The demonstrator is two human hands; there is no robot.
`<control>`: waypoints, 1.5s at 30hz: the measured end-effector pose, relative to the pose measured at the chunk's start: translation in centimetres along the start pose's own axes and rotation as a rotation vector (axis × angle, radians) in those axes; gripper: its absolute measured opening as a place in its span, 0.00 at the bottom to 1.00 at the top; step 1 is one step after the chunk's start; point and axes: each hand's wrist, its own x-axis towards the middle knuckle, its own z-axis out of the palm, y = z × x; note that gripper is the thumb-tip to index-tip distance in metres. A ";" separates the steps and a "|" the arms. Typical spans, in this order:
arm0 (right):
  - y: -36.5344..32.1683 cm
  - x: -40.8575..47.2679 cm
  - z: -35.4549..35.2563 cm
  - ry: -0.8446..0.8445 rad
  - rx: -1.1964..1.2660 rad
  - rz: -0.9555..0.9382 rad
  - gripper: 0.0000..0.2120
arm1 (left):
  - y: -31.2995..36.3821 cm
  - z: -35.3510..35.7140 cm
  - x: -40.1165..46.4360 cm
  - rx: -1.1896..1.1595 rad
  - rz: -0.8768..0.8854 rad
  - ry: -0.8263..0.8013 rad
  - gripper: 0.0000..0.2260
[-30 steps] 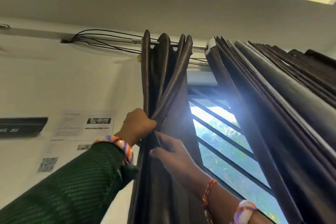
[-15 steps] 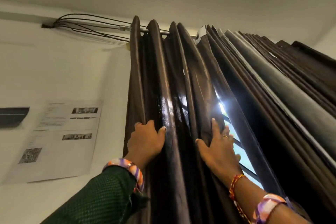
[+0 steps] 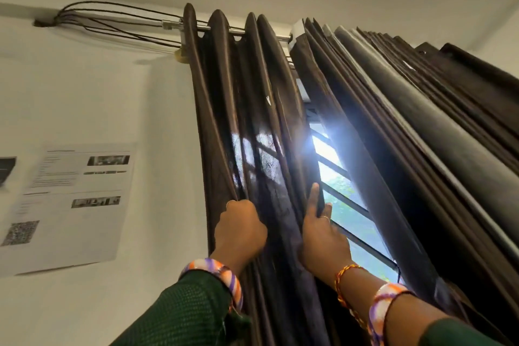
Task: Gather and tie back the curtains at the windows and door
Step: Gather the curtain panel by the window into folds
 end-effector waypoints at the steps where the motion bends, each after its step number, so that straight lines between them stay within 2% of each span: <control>1: -0.2 0.0 0.1 0.014 -0.014 -0.027 0.47 | -0.2 0.0 -0.1 -0.010 -0.003 0.011 0.09; 6: -3.9 -0.5 0.6 -0.071 -0.001 -0.177 0.43 | -3.8 -1.3 -0.4 0.004 -0.035 0.098 0.10; 11: -11.3 -1.4 1.2 -0.129 0.171 -0.315 0.42 | -10.5 -5.0 -0.5 -0.020 -0.059 0.205 0.15; 14: -16.0 -1.5 1.6 -0.122 0.284 -0.366 0.41 | -14.8 -8.6 -0.1 0.066 -0.061 0.274 0.18; 21: -25.4 -2.6 2.0 -0.200 0.505 -0.549 0.39 | -21.6 -17.7 0.6 0.285 -0.054 0.335 0.15; 26: -30.5 -4.4 4.9 -0.251 0.586 -0.611 0.40 | -25.7 -21.3 -0.8 0.328 -0.023 0.336 0.15; 28: -32.0 -4.7 5.8 -0.250 0.601 -0.606 0.41 | -26.6 -22.3 -0.9 0.330 0.004 0.342 0.11; 36: -34.0 -4.5 7.1 -0.254 0.647 -0.593 0.40 | -27.3 -21.7 -0.5 0.281 0.048 0.310 0.12; 42: -29.1 -5.0 6.9 -0.262 0.543 -0.576 0.41 | -25.5 -18.0 -0.8 0.258 0.037 0.255 0.12; 45: -25.7 -5.2 6.8 -0.168 0.383 -0.540 0.43 | -22.9 -15.2 -1.2 0.260 0.047 0.247 0.11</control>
